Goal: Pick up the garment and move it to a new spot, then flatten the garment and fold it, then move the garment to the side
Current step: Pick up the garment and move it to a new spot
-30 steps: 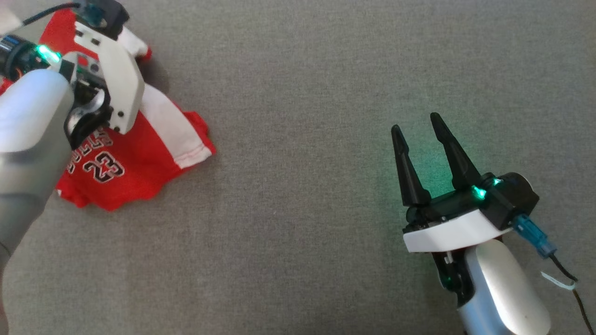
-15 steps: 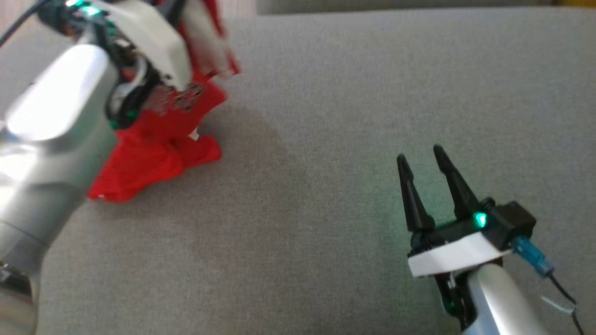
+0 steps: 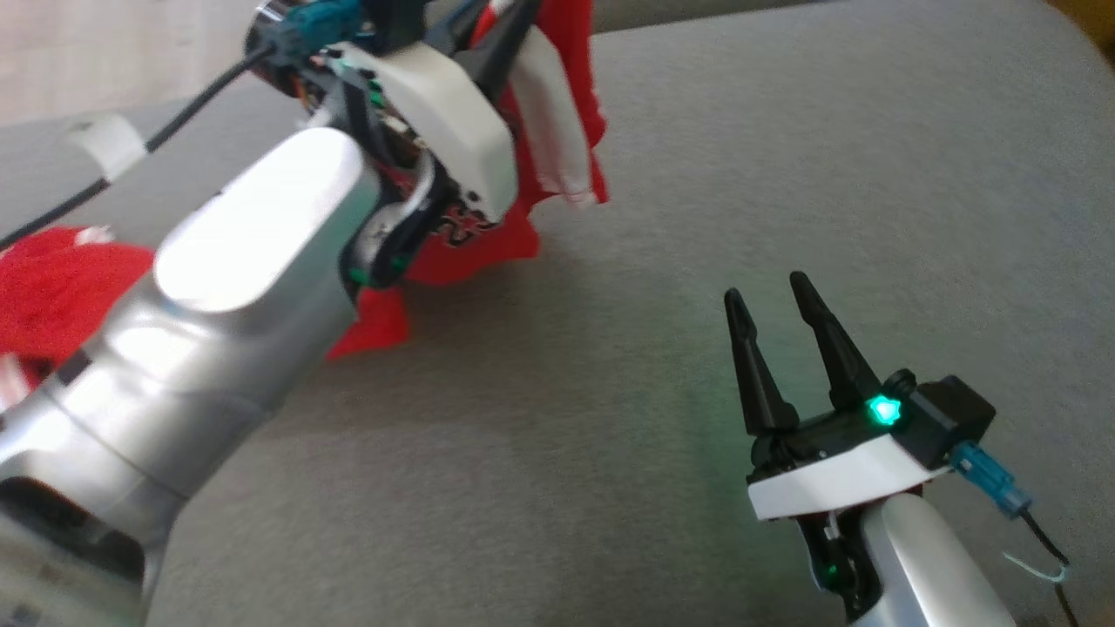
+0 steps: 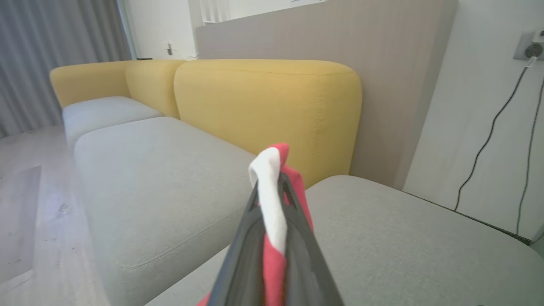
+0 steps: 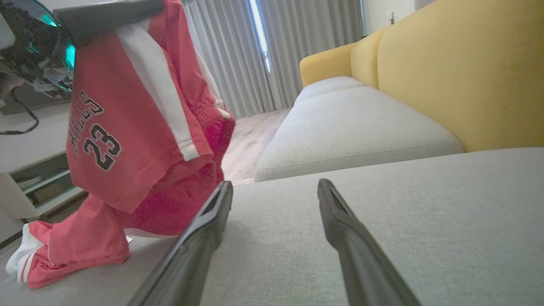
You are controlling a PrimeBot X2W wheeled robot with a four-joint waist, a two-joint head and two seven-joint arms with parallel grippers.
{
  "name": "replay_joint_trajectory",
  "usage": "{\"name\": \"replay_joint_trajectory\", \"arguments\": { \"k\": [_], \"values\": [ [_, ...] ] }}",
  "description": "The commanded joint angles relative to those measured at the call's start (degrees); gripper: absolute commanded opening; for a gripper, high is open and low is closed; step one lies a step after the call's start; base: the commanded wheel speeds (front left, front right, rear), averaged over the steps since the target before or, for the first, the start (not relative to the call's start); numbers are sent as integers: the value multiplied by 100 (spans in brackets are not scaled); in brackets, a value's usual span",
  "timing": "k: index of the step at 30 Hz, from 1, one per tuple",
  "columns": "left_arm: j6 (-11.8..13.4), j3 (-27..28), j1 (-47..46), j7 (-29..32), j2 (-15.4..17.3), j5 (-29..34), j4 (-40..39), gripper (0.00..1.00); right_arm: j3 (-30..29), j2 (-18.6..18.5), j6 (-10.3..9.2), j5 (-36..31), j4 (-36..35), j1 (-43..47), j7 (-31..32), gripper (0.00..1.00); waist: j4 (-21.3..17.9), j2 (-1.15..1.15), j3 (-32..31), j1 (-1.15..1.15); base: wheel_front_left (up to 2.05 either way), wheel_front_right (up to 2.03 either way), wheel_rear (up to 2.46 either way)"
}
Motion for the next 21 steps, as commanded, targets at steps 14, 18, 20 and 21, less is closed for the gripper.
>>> {"name": "replay_joint_trajectory", "arguments": {
  "k": [14,18,20,21],
  "values": [
    [329,494,-621,-814,-884,17,679,100,224,-9,-4,330,-326,-347,-61,100,-1491,0,461,0,0,0,0],
    [205,484,-601,-998,-954,19,1008,100,180,-9,-4,319,-340,-337,-61,100,-1447,0,454,0,0,0,0],
    [133,479,-583,-1136,-927,50,1192,100,126,-9,-4,286,-349,-334,-61,100,-1344,0,443,0,0,0,0],
    [97,467,-575,-1199,-891,79,1278,100,102,-9,-4,262,-347,-332,-61,100,-1281,0,431,0,0,0,0]
  ]
}}
